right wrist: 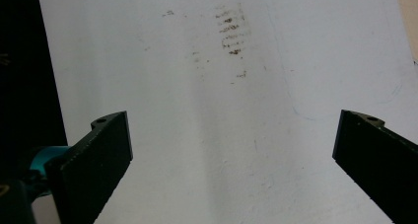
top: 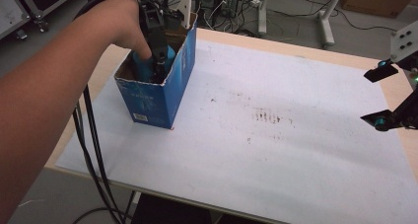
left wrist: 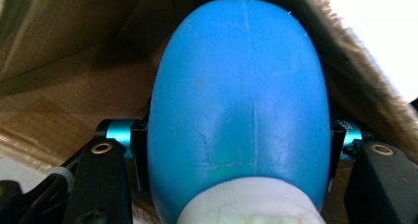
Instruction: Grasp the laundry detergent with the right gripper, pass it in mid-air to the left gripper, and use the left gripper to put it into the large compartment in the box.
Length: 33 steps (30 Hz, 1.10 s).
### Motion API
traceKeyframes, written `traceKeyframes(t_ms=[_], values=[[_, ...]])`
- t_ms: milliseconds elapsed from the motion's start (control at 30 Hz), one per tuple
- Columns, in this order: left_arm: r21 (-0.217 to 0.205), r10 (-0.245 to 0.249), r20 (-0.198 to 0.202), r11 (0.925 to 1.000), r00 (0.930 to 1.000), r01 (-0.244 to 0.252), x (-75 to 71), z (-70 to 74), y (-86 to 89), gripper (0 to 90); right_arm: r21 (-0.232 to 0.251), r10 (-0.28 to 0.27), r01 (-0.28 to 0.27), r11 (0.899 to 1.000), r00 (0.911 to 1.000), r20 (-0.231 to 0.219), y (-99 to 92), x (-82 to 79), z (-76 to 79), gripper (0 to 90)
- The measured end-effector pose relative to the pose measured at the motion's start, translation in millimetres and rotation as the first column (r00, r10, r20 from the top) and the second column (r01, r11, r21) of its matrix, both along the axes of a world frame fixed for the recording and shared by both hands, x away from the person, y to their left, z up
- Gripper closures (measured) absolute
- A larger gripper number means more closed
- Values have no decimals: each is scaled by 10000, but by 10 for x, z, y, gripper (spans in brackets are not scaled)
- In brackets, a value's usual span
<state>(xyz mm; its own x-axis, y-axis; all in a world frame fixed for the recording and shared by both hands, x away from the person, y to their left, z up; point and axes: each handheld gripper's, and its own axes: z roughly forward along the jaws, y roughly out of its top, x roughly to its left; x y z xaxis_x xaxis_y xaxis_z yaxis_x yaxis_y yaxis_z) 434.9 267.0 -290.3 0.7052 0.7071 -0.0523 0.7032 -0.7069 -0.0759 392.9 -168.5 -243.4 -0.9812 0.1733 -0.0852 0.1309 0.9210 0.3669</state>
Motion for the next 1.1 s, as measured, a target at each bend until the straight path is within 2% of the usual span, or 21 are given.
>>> traceKeyframes(t_ms=[100, 167, 200, 233, 400, 533, 833, 1000, 1100], values=[[-3, 145, -28, 9999, 9999, -145, -9, -64, 17, 386, -19, 46, -46, 10000, 10000, 4, 14, 4, -7, 6], [-173, 195, 70, 9997, 9998, -194, -8, -66, 37, 386, -32, 25, -25, 10000, 10000, 6, 23, -1, -11, 6], [-123, 89, 11, 9999, 10000, -89, -2, -61, 49, 386, -32, 60, -60, 10000, 10000, 10, 26, 1, -14, 6], [-178, 246, 30, 9995, 9997, -245, -9, -71, 50, 386, -55, 36, -36, 10000, 10000, -3, 28, -2, -16, 6], [-226, 292, -12, 9993, 9996, -293, -4, -69, 66, 384, -89, 56, -56, 9999, 10000, -26, 28, 0, -28, 6], [-587, 538, 21, 9968, 9986, -536, 2, -20, 68, 355, -117, 56, -57, 9999, 10000, -49, 24, 2, -36, 6], [-460, 518, 11, 9976, 9987, -517, -7, 64, 43, 281, -23, 50, -50, 10000, 10000, -18, 33, -7, -30, 6], [-419, 590, 149, 9974, 9981, -583, -6, 153, 33, 267, -9, 93, -93, 10000, 9999, -43, 30, 1, -26, 7], [-335, 480, 97, 9983, 9988, -477, -4, 237, 30, 267, 7, 78, -78, 10000, 9999, -71, 29, 2, -23, 6]])
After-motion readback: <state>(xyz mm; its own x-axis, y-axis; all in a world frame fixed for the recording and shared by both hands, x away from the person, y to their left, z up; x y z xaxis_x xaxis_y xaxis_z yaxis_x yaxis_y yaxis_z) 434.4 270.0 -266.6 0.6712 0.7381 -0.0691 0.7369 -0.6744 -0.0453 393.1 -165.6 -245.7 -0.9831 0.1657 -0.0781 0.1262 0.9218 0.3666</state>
